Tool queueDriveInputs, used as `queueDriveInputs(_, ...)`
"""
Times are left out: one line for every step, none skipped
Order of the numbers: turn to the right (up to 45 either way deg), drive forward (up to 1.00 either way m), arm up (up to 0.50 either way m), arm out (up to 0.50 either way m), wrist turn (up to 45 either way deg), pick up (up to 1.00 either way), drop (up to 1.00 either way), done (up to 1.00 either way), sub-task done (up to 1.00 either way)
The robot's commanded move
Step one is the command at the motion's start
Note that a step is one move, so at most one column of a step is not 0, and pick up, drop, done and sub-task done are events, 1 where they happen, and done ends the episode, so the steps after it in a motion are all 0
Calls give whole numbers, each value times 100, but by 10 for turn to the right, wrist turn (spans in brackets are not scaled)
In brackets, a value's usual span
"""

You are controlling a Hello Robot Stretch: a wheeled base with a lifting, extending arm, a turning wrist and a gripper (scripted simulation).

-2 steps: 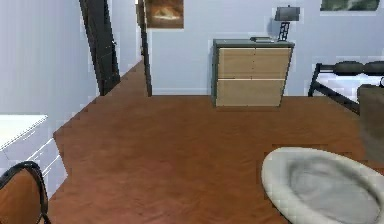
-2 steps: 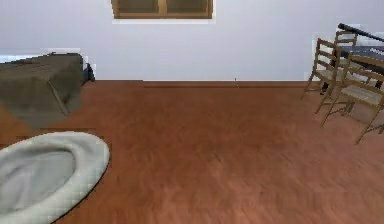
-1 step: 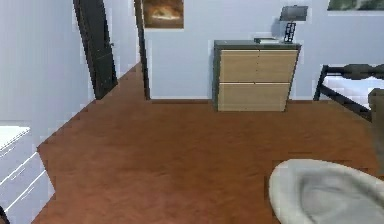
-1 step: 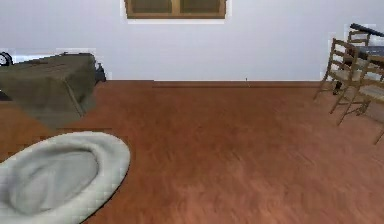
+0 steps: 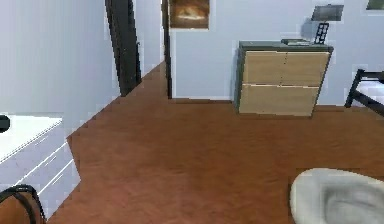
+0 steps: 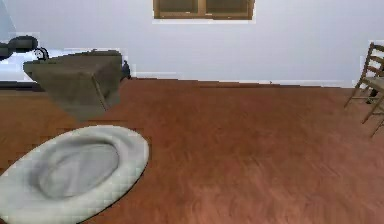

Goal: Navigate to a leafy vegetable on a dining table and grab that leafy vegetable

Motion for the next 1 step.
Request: queueDriveInputs(0, 65, 0, 0, 0, 0, 0, 0, 0)
